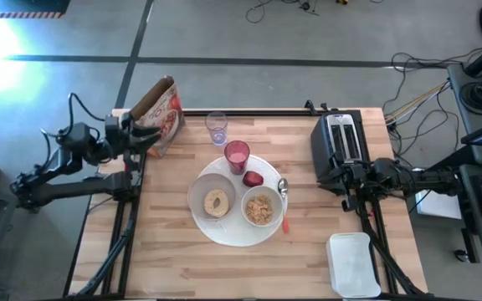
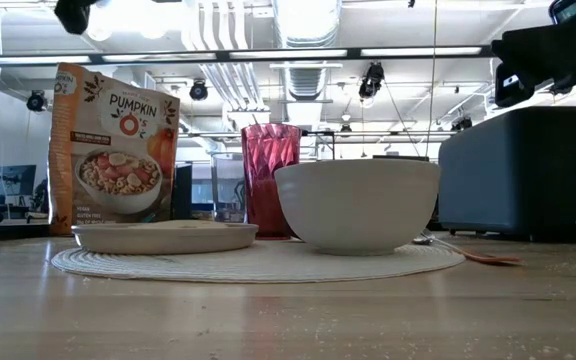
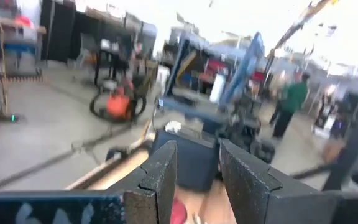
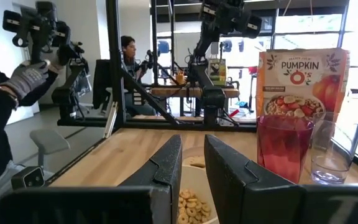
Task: Arrange a breakfast setting
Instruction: Return to Home Position
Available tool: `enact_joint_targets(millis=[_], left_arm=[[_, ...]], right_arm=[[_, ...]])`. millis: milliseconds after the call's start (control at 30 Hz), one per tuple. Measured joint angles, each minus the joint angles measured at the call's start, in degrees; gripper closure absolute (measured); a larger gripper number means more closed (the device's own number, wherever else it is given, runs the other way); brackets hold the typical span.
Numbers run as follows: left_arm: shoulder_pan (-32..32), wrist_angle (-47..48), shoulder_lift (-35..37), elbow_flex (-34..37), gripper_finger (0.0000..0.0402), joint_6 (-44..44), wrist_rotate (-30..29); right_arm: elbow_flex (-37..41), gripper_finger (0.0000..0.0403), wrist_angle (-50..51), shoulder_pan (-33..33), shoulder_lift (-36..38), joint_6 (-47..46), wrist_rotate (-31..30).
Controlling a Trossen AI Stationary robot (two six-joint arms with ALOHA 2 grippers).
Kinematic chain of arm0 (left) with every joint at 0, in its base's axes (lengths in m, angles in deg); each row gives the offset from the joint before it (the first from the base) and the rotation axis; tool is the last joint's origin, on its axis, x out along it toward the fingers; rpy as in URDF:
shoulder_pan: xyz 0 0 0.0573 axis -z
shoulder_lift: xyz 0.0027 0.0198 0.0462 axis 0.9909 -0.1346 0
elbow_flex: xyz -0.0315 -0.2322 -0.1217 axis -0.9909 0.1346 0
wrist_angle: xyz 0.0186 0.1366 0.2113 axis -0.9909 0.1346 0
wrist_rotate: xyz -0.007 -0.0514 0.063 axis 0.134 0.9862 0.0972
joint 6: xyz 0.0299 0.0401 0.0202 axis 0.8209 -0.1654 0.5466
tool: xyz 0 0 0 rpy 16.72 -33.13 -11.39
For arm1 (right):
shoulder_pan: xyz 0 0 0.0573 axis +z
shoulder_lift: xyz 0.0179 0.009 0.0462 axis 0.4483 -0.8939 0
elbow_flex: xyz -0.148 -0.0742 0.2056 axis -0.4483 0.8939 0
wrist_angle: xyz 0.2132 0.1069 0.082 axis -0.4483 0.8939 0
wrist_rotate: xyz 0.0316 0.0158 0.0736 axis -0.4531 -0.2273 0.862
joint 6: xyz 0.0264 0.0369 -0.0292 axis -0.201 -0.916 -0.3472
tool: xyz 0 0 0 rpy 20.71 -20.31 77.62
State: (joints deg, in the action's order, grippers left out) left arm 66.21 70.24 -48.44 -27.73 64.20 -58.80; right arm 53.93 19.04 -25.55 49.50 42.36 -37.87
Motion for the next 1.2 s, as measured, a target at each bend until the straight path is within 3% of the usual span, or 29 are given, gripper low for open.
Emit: enact_joint_targets(millis=[200, 600, 833, 1200], left_arm=[[0.0, -14.41, 8.13, 13.88, 0.0295, 0.39, -0.35], [0.0, -24.35, 16.72, 33.87, 0.0295, 2.99, -0.35], [0.0, -28.52, 19.97, 38.49, 0.0295, 3.15, -0.35], [0.0, -27.89, 21.04, 39.57, 0.0295, 4.76, -0.36]], right_arm=[[0.0, 0.0344, 0.0, 0.0, 0.0, 0.02, 0.0], [0.0, 0.0344, 0.02, 0.01, 0.0, 0.02, 0.0], [0.0, 0.0344, 0.0, 0.0, 0.0, 0.02, 0.01], [-0.02, 0.0344, 0.01, 0.01, 0.0, 0.02, 0.0]])
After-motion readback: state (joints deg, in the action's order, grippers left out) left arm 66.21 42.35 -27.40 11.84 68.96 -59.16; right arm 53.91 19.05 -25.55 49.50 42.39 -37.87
